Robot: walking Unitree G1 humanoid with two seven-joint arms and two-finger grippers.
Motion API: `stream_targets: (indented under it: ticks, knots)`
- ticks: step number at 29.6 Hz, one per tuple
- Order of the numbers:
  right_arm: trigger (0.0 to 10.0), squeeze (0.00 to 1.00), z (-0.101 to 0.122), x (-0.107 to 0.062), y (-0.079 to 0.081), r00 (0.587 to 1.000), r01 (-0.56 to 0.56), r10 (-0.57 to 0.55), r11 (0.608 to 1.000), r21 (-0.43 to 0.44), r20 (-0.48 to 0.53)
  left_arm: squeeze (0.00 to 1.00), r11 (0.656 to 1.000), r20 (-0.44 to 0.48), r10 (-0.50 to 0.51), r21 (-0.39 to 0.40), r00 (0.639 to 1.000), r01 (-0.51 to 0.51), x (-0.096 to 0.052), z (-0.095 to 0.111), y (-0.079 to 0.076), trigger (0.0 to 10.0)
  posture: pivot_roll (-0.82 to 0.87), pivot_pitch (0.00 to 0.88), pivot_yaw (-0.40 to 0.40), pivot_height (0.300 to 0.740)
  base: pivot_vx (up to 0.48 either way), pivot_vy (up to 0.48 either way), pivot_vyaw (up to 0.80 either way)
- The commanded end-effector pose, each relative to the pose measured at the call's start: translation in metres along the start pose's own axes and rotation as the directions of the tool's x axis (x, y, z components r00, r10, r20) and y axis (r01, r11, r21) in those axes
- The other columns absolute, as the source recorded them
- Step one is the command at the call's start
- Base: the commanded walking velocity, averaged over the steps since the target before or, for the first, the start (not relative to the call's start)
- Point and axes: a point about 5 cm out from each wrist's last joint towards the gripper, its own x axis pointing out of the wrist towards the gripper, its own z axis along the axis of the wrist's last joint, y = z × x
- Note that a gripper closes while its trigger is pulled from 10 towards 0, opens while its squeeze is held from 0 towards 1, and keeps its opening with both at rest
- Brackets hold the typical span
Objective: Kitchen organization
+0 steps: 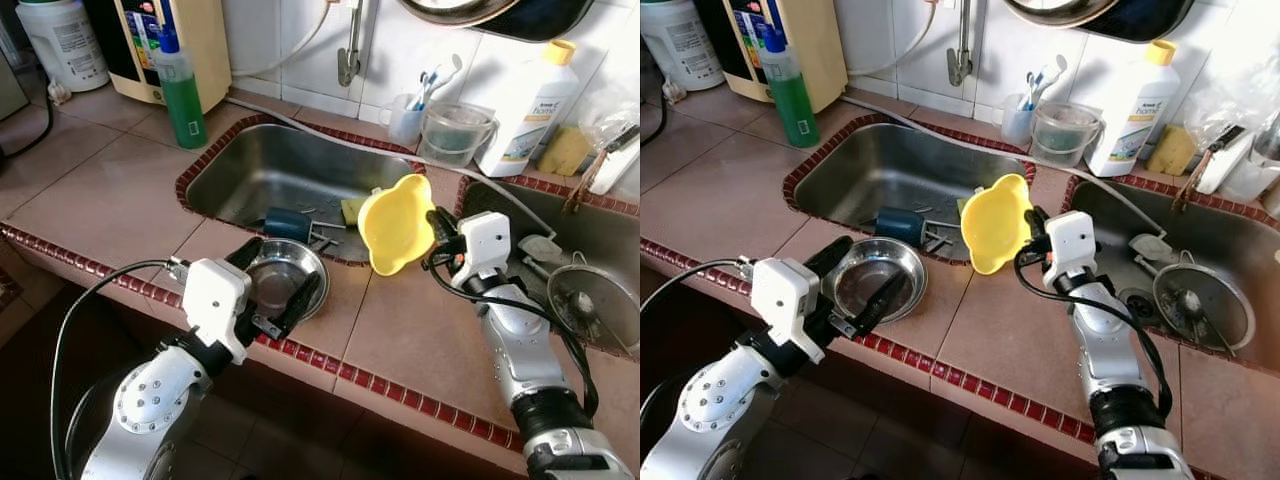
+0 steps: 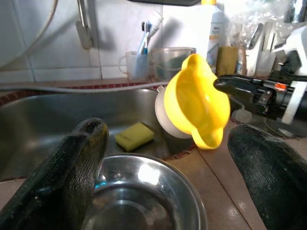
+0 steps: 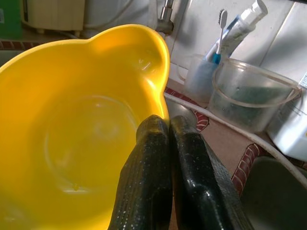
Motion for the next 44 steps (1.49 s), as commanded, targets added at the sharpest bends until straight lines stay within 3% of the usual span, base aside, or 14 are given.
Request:
stream_targets:
  ticks: [1, 12, 23, 33, 44]
  knots:
    - [10.0, 0.00, 0.004, 0.003, -0.008, 1.000, 0.015, -0.015, 1.000, -0.008, 0.015, 0.00, 0.999, 0.003, -0.033, -0.002, 0.999, 0.033, -0.001, 0.004, -0.006, 10.0, -0.14, 0.203, -0.003, 0.740, 0.000, 0.000, 0.00]
    - [10.0, 0.00, 0.017, 0.027, -0.005, 1.000, -0.003, 0.004, 1.000, -0.026, 0.025, 0.00, 0.998, -0.022, -0.052, -0.033, 0.998, 0.052, -0.006, 0.007, -0.012, 10.0, -0.14, 0.242, 0.007, 0.740, 0.000, 0.000, 0.00]
    - [10.0, 0.00, 0.024, 0.051, 0.001, 0.997, -0.062, 0.060, 0.997, -0.036, -0.056, 0.00, 0.996, -0.050, -0.076, -0.041, 0.996, 0.074, -0.014, 0.012, -0.020, 10.0, -0.12, 0.292, 0.000, 0.740, 0.000, 0.000, 0.00]
    - [10.0, 0.00, 0.030, 0.063, 0.012, 0.989, -0.121, 0.117, 0.992, -0.040, -0.089, 0.00, 0.991, -0.054, -0.130, -0.032, 0.990, 0.128, -0.018, 0.019, -0.035, 10.0, -0.11, 0.312, 0.000, 0.740, 0.000, 0.000, 0.00]
    - [10.0, 0.00, 0.034, 0.069, 0.024, 0.978, -0.191, 0.189, 0.981, -0.016, -0.093, 0.00, 0.993, -0.020, -0.112, -0.029, 0.993, 0.112, -0.010, 0.029, -0.031, 10.0, -0.10, 0.318, -0.004, 0.740, 0.000, 0.000, 0.00]
